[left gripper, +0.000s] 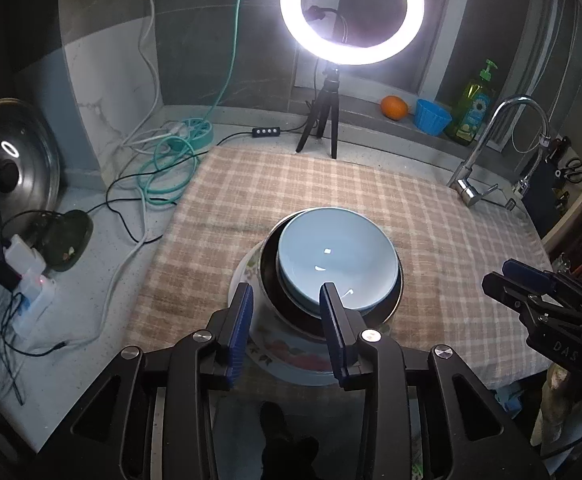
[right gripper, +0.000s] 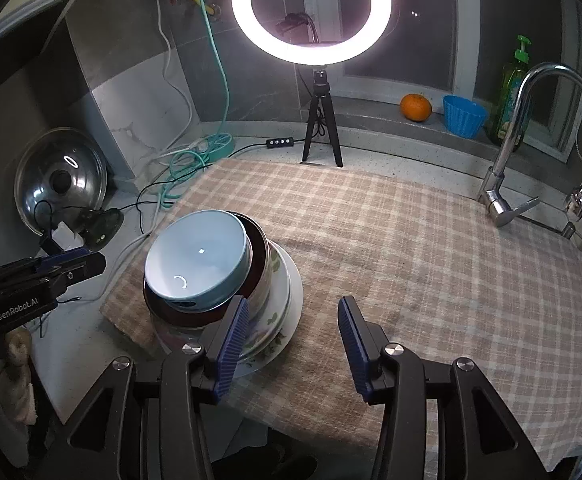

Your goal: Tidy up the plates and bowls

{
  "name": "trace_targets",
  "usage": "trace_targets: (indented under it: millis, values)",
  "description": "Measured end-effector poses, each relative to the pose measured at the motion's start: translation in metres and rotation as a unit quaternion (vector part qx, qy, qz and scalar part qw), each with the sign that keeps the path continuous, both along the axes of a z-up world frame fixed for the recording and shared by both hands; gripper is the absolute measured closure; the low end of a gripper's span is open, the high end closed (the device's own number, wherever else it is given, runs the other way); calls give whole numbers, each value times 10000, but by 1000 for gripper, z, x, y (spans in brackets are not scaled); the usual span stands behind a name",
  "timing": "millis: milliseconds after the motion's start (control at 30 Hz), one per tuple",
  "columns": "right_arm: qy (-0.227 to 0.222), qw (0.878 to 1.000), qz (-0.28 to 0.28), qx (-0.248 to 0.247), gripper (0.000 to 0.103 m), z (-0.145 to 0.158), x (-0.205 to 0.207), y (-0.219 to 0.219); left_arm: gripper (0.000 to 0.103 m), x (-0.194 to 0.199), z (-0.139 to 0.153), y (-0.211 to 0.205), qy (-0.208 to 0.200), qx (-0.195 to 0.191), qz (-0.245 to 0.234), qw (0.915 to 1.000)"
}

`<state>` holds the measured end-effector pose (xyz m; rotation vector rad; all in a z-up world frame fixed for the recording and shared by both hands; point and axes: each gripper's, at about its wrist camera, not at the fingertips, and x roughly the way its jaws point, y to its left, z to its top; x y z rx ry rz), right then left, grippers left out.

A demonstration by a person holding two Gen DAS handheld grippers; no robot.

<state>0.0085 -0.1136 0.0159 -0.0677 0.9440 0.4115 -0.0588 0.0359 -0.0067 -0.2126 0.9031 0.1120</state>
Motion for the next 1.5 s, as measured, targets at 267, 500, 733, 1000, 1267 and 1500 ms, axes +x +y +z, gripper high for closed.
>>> trace_targets:
  millis: [267,500,733,1000,1267,1500]
  values:
    - [-339,9993,-124,69,32,17,-16,-7,36,-11,12,-9,-217,71,78,9997]
    - [-589,9982,-16,-56,24,24,-28,-1,29,-15,16,-15,-266,129,69,9995]
    - [-495,9987,-130,68,23,23,-25,-6,29,-16,17,-14,-262,90,63,9996]
    - [-450,9987,-192,108,23,21,-25,-10,29,-18,20,-18,-296,123,21,9995]
    - [-415,9988,-212,114,23,20,-24,-12,29,-16,21,-20,-309,136,2,9994]
    - [-333,9989,-289,180,23,18,-21,-15,29,-15,21,-20,-302,121,2,9995]
